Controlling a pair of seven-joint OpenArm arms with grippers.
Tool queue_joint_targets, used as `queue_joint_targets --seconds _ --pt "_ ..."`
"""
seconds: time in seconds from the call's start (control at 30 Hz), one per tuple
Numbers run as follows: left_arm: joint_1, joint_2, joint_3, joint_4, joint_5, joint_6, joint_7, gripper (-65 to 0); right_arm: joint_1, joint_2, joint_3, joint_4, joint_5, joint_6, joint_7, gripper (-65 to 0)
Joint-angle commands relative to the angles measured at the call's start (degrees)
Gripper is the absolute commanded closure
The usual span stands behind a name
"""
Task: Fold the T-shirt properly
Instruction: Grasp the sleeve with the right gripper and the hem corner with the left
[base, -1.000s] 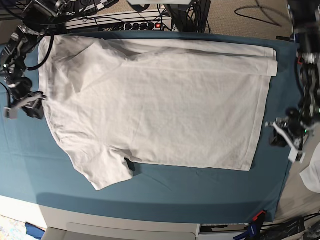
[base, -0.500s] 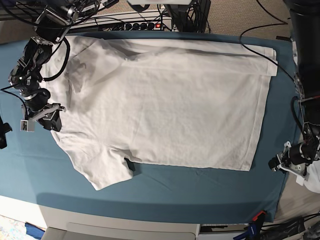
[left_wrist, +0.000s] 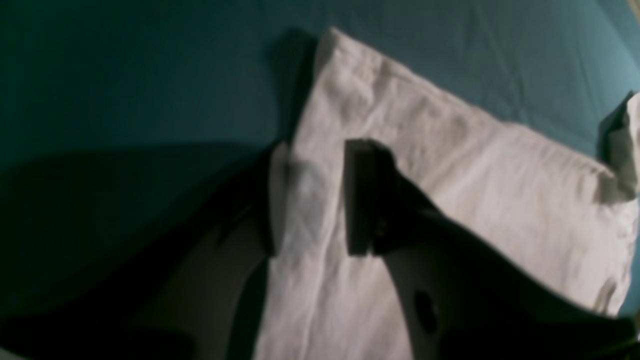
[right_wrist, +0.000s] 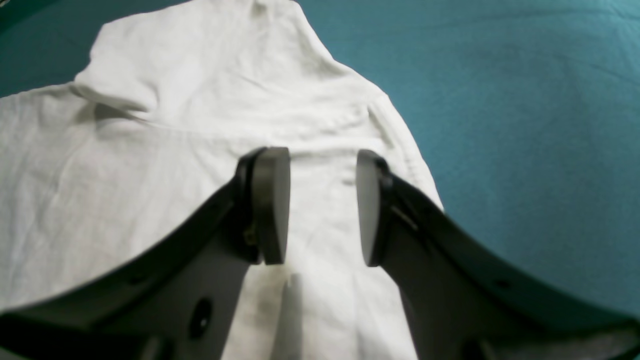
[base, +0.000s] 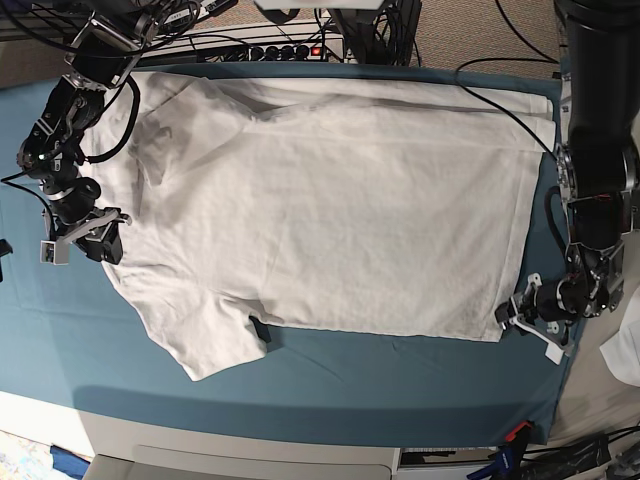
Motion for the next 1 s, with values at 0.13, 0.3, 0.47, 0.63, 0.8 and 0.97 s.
queue_joint_targets --seconds 0.13,0.3,0.47,0.63,0.8,0.97 --pt "-0.39 -1.36 -0.11 0.87 1.38 -0.02 -1.18 -20.4 1.09 0.98 0.11 0.85 1.03 0.31 1.44 -22.4" --pt "-0.15 -2.05 -0.11 0.87 1.31 -0.04 -1.73 -20.4 1.09 0.98 0.11 0.85 1.03 0.31 1.44 -22.3" --pt "-0.15 -2.23 -0.11 0.87 0.68 -0.04 -1.99 -20.4 1.09 0.98 0.11 0.85 1.03 0.31 1.44 -22.4" --pt "-0.15 -1.84 -0.11 0.87 -0.81 -0.09 -1.90 -20.4 1.11 0.98 0.11 0.85 1.05 0.31 1.53 -22.4" --pt "-0.15 -0.66 -0.11 0.87 -0.85 -0.35 -1.97 -20.4 1.09 0.98 0.13 0.85 1.05 0.31 1.62 -22.3" --pt "-0.15 0.74 -0.11 0.87 -1.05 -0.76 -1.99 -20.4 1.09 0.98 0.13 0.85 1.05 0.28 1.64 -22.3"
